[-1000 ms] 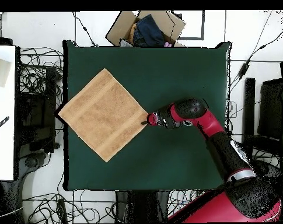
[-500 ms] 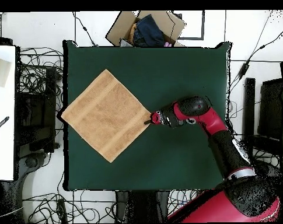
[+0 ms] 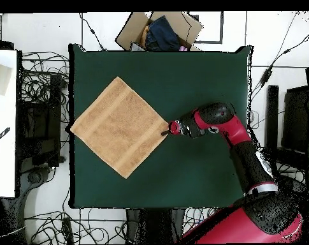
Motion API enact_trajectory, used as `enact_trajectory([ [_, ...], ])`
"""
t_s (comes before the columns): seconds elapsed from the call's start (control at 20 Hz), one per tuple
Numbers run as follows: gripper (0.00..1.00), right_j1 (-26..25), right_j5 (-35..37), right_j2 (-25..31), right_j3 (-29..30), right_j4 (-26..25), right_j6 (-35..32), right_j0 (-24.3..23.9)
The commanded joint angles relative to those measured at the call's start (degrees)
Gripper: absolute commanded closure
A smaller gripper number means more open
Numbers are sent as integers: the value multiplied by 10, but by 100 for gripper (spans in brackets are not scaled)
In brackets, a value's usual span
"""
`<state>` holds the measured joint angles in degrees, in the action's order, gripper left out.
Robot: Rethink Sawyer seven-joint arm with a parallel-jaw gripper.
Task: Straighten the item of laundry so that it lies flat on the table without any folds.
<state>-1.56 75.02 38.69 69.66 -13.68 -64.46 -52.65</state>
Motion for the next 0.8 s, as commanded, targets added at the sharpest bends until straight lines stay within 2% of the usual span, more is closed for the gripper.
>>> enact_trajectory([
  [0.05,100,-21,30,-15,-106,-70,156,16],
  [0.8,100,-39,89,-18,-177,-68,187,31],
])
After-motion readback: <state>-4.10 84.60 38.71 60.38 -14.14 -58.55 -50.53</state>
